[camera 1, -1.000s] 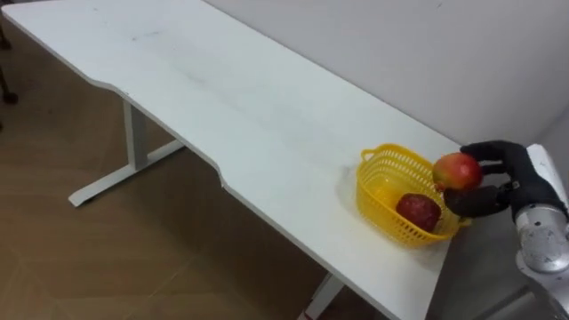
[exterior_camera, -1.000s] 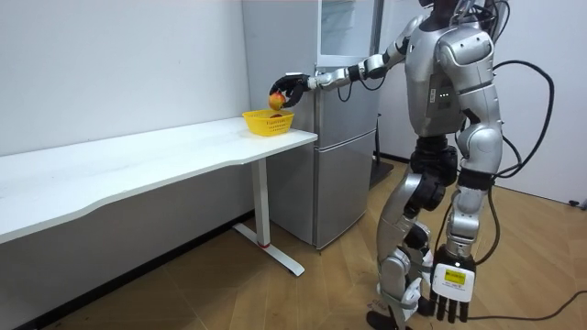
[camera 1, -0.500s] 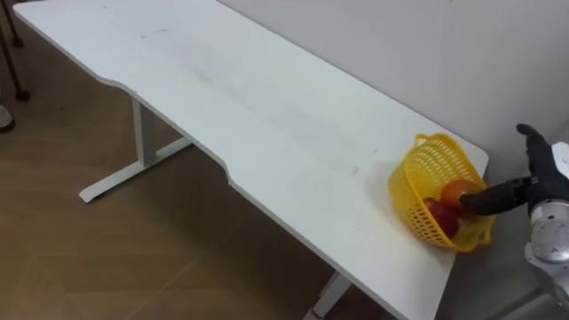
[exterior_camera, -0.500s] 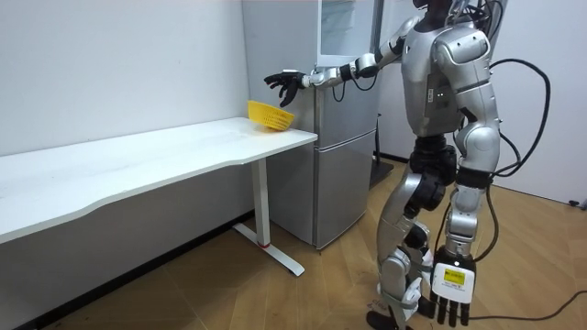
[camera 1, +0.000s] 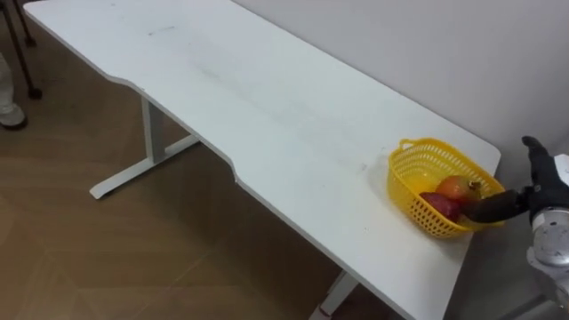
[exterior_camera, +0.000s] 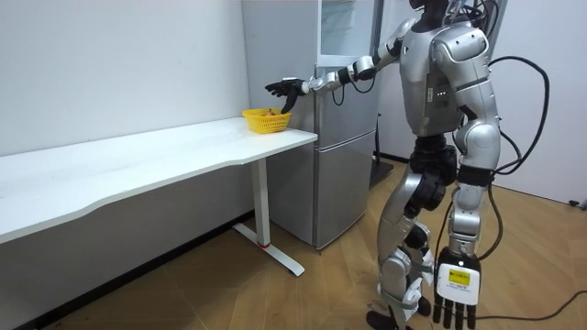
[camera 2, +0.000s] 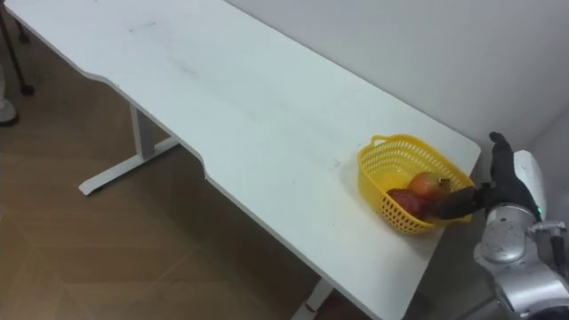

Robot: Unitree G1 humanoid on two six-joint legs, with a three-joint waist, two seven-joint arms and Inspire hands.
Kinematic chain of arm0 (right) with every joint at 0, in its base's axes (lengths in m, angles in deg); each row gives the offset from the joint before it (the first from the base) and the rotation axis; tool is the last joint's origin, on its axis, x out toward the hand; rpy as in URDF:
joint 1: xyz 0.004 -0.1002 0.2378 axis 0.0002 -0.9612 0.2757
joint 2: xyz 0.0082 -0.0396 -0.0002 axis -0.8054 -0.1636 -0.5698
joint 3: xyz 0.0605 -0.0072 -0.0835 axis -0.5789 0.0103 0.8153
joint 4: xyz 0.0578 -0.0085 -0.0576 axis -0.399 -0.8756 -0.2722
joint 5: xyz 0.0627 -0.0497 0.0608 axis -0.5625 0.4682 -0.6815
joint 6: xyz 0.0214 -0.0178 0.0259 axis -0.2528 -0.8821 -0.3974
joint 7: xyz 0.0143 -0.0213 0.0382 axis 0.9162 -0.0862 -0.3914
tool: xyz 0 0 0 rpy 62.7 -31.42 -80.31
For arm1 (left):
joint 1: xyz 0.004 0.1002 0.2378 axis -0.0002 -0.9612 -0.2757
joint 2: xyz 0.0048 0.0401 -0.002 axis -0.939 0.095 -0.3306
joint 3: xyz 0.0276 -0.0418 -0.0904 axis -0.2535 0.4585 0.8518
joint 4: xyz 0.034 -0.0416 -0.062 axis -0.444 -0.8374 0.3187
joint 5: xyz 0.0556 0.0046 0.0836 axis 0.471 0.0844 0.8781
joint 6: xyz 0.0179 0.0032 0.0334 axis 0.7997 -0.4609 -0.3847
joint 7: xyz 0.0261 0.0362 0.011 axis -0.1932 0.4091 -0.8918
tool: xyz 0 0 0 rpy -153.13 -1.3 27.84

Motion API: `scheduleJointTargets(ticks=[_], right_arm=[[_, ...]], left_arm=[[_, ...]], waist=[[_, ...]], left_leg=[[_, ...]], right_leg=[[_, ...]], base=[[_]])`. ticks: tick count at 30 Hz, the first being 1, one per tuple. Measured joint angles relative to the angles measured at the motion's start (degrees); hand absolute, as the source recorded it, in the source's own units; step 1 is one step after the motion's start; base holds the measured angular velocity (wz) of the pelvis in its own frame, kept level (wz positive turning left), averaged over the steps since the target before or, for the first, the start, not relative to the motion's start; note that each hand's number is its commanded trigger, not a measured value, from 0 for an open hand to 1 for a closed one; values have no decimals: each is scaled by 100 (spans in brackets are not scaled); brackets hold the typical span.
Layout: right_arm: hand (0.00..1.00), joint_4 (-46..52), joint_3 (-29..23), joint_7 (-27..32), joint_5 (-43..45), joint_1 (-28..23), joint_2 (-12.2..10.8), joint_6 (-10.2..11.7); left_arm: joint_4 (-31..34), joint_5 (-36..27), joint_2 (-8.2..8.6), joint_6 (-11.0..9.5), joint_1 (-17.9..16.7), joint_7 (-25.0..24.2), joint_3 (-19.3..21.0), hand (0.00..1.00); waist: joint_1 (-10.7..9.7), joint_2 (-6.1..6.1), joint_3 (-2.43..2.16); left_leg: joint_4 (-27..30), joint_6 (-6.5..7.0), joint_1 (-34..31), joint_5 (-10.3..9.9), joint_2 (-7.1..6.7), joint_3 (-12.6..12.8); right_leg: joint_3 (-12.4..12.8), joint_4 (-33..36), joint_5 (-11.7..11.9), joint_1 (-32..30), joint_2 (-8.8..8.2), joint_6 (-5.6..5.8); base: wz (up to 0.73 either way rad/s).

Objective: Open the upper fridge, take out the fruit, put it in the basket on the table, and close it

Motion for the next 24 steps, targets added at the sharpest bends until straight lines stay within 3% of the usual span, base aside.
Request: scheduleJointTargets(ticks=[7,18,22,24], right_arm=[[0,130,26,-59,-248,2,4,-19],[0,1481,-14,-130,-624,1,117,-33],[0,2458,-140,-431,-1165,-77,128,-38],[0,3377,-265,-706,-1158,-415,128,-34]], left_arm=[[-6,-2,0,-11,-11,82,-5,0],[15,8,34,-51,-245,248,61,0],[12,7,230,-56,-340,248,287,0],[29,12,329,-70,-394,228,326,0]], waist=[[-10,-6,-5],[-333,107,-32],[-454,321,-63],[-523,462,-121]], left_leg=[[-9,4,31,4,5,54],[-91,5,313,5,7,88],[-151,21,518,-5,34,262],[-198,24,635,-4,53,411]], right_leg=[[38,-6,0,0,-8,0],[176,-22,1,234,-7,-1],[312,-26,4,377,-12,5],[326,-27,6,468,-29,11]], base=[[-3],[-1],[-13],[-2]])
